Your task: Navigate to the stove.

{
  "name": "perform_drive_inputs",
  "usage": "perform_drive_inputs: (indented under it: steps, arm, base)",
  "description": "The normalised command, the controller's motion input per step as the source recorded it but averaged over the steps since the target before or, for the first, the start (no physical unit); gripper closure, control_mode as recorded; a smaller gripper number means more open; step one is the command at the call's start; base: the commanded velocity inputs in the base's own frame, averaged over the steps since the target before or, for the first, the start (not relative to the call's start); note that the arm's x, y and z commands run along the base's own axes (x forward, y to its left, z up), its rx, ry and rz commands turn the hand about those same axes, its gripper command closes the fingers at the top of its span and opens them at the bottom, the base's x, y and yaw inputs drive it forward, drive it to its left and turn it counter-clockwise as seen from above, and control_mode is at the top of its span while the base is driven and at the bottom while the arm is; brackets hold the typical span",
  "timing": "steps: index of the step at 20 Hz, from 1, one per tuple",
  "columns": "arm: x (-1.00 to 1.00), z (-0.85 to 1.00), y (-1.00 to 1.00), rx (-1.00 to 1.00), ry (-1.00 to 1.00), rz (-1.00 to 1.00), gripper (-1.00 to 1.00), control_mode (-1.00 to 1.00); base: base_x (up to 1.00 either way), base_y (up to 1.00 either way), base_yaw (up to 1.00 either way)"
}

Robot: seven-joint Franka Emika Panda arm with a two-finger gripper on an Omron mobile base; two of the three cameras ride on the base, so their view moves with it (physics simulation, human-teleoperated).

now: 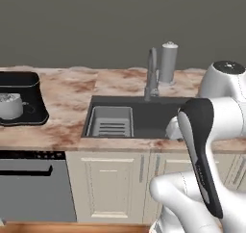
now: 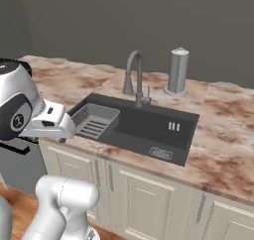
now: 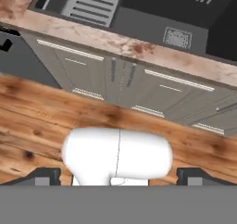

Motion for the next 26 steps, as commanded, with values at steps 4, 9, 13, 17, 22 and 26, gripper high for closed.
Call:
perform_drive_inputs:
  steps: [4,9,13,17,22,26]
  arm:
    - [0.0,0.0,0.0,0.0,0.0,0.0,-1.0,1.0]
    - [0.0,0.0,0.0,0.0,0.0,0.0,-1.0,1.0]
    - [0.0,0.0,0.0,0.0,0.0,0.0,-1.0,1.0]
    - [0.0,0.0,0.0,0.0,0.0,0.0,-1.0,1.0]
    - [0.0,0.0,0.0,0.0,0.0,0.0,-1.0,1.0]
    - [0.0,0.0,0.0,0.0,0.0,0.0,-1.0,1.0]
  base:
    - [-0.58,0.36,0.94]
    - [-0.38,0.33,0.99]
    - [-0.25,0.25,1.0]
    - [-0.26,0.26,1.0]
    - [-0.23,0.2,1.0]
    - [-0.02,0.14,0.92]
